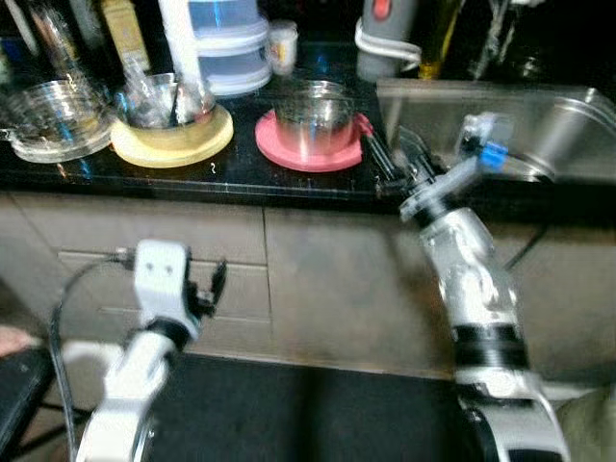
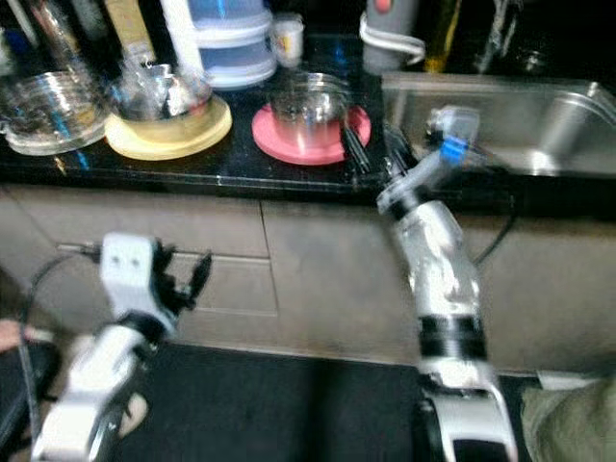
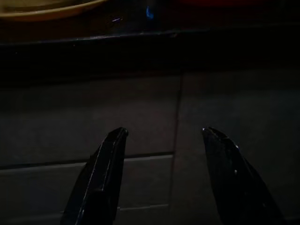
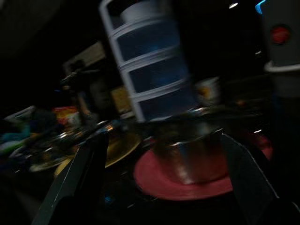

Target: Kitchen organization

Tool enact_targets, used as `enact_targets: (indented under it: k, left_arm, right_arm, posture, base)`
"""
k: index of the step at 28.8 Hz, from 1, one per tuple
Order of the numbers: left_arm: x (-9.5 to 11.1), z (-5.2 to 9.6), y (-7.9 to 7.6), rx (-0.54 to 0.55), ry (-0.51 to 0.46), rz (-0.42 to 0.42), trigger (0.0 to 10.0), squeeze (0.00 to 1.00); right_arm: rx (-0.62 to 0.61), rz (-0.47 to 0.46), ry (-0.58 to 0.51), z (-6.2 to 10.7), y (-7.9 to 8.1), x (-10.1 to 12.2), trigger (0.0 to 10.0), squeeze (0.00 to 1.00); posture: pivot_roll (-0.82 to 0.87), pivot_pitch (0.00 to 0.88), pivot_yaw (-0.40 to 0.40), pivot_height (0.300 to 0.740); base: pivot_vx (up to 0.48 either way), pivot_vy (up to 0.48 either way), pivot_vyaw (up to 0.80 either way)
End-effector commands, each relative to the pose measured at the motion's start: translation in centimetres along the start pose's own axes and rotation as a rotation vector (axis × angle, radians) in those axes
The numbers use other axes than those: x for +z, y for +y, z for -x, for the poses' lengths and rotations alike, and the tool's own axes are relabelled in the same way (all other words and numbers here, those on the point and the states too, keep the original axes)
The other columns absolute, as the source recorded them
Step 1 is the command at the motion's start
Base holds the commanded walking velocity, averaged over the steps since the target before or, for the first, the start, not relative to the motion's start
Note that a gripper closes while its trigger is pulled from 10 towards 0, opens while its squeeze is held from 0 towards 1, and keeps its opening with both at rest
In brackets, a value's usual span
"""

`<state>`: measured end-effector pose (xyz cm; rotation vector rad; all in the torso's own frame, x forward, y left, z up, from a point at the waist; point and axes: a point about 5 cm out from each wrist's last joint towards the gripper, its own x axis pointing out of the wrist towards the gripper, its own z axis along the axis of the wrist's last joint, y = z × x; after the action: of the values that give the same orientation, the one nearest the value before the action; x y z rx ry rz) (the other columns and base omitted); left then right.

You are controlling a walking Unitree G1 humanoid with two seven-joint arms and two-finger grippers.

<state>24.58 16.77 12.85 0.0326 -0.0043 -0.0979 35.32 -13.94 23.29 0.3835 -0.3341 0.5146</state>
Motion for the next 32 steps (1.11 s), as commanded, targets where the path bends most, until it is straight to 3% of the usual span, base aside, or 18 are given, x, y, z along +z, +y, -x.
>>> enact_targets:
  k: [1,16,21,27,30,32]
  left_arm:
    - [-0.1,0.2,-0.7,-0.025,0.012,0.000,10.0,0.00]
    - [0.9,0.6,-2.3,-0.105,-0.008,-0.079,10.0,0.00]
    - [1.0,0.6,-2.9,-0.122,-0.013,-0.078,10.0,0.00]
    - [0.9,0.5,-4.3,-0.206,-0.003,-0.048,10.0,0.00]
    - [0.9,0.6,-4.6,-0.225,-0.001,-0.042,10.0,0.00]
    - [0.5,0.7,-5.7,-0.286,0.020,-0.037,10.0,0.00]
  right_arm:
    - [-0.004,-0.005,-0.020,0.2,-0.3,0.5,10.0,0.00]
    - [0.060,-0.010,-0.044,-0.8,0.6,1.1,10.0,0.00]
    - [0.080,0.031,-0.047,-1.3,1.0,1.5,10.0,0.00]
    - [0.111,0.134,-0.124,-2.5,0.7,5.4,10.0,0.00]
    - [0.117,0.147,-0.135,-2.6,0.6,6.0,10.0,0.00]
    - [0.176,0.231,-0.143,-3.0,0.7,8.0,10.0,0.00]
  posture:
    - [0.04,0.011,-0.030,0.740]
    - [0.05,0.000,-0.038,0.740]
    - [0.05,0.000,-0.038,0.740]
    - [0.05,0.000,-0.035,0.740]
    - [0.05,0.000,-0.034,0.740]
    - [0.04,0.000,-0.032,0.740]
  base:
    - [0.386,0.000,0.00]
    - [0.386,0.000,0.00]
    - [0.385,0.000,0.00]
    - [0.256,0.000,0.00]
    - [0.000,0.000,0.00]
    - [0.000,0.000,0.00]
